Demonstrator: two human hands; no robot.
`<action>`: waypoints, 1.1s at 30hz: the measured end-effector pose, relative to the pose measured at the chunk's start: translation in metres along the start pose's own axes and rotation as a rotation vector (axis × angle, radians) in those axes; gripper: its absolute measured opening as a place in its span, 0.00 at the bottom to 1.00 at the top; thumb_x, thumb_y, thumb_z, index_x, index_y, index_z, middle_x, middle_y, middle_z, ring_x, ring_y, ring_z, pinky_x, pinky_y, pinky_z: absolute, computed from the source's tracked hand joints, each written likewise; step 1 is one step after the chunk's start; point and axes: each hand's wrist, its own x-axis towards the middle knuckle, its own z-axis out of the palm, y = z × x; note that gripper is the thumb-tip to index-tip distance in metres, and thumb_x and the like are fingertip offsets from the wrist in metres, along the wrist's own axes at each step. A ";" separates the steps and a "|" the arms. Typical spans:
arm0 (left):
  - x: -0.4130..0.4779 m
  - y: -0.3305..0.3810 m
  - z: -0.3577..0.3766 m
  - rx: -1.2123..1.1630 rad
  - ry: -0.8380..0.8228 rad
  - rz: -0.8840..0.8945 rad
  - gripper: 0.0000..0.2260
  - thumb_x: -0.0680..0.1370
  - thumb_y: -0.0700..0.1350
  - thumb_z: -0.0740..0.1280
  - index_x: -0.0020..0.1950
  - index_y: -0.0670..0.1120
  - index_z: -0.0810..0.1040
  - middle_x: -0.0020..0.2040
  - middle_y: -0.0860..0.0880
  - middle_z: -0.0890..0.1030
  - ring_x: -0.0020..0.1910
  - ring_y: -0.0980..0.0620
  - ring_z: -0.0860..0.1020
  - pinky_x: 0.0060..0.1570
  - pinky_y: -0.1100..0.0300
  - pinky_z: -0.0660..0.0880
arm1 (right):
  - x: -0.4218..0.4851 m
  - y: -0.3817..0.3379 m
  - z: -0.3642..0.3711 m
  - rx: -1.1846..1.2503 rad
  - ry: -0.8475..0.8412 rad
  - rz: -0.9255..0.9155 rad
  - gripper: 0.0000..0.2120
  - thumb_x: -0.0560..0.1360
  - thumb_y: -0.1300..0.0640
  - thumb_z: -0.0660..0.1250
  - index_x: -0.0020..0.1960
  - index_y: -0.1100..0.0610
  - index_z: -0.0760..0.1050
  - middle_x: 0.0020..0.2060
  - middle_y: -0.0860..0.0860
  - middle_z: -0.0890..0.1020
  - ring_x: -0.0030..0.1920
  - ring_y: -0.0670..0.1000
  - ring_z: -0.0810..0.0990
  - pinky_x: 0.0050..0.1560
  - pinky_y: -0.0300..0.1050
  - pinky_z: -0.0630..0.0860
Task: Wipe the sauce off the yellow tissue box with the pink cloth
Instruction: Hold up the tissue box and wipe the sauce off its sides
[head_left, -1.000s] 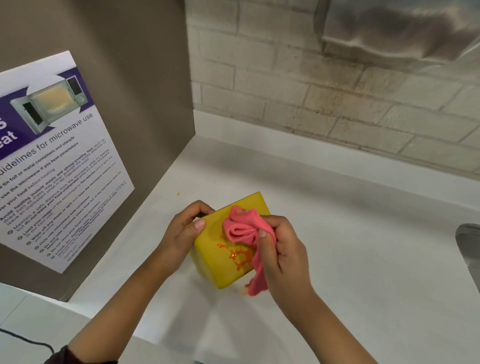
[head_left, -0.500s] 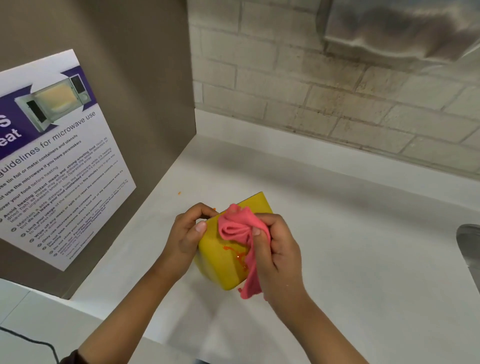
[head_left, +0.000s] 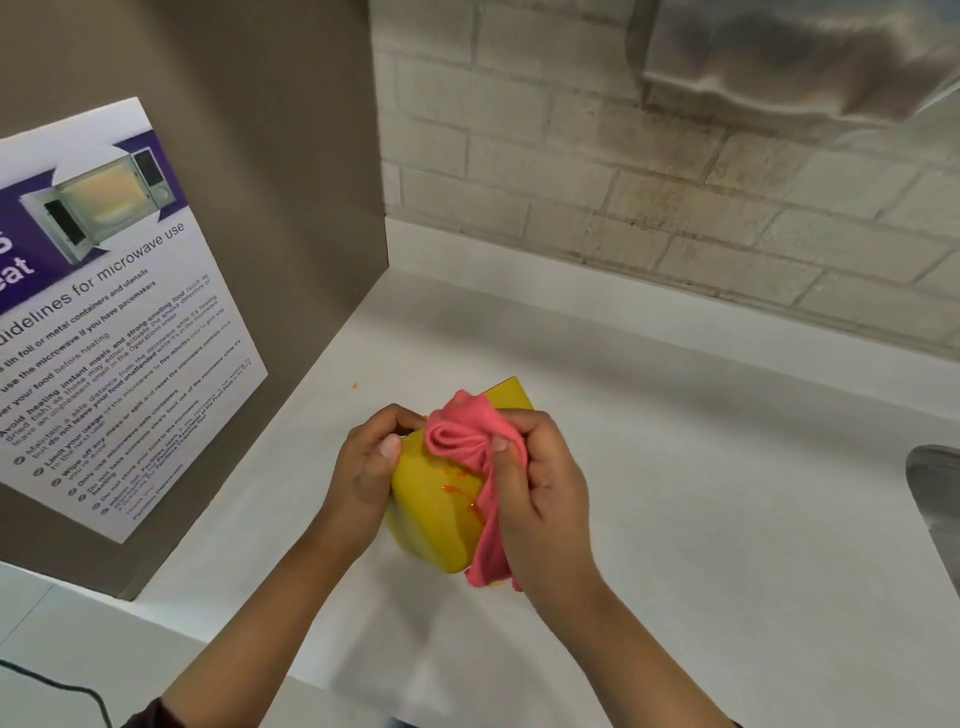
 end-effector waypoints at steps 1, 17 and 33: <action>0.000 -0.001 0.000 -0.003 -0.004 0.001 0.31 0.65 0.74 0.59 0.43 0.47 0.77 0.40 0.46 0.80 0.41 0.50 0.78 0.40 0.58 0.75 | -0.001 0.000 -0.003 -0.026 -0.068 -0.027 0.10 0.77 0.50 0.57 0.51 0.37 0.74 0.44 0.40 0.81 0.42 0.42 0.80 0.40 0.32 0.75; 0.003 0.000 0.001 0.026 0.032 -0.004 0.15 0.68 0.63 0.57 0.39 0.56 0.77 0.37 0.52 0.80 0.38 0.54 0.78 0.38 0.58 0.74 | 0.007 -0.002 0.009 0.030 0.107 0.037 0.10 0.77 0.54 0.56 0.49 0.40 0.72 0.44 0.36 0.80 0.46 0.39 0.79 0.42 0.28 0.73; 0.000 -0.001 0.004 -0.004 0.054 0.011 0.21 0.68 0.62 0.59 0.42 0.44 0.76 0.38 0.46 0.79 0.39 0.49 0.77 0.37 0.57 0.74 | 0.004 0.004 -0.001 0.167 0.320 0.104 0.10 0.77 0.57 0.57 0.44 0.44 0.74 0.39 0.36 0.81 0.40 0.36 0.79 0.39 0.26 0.72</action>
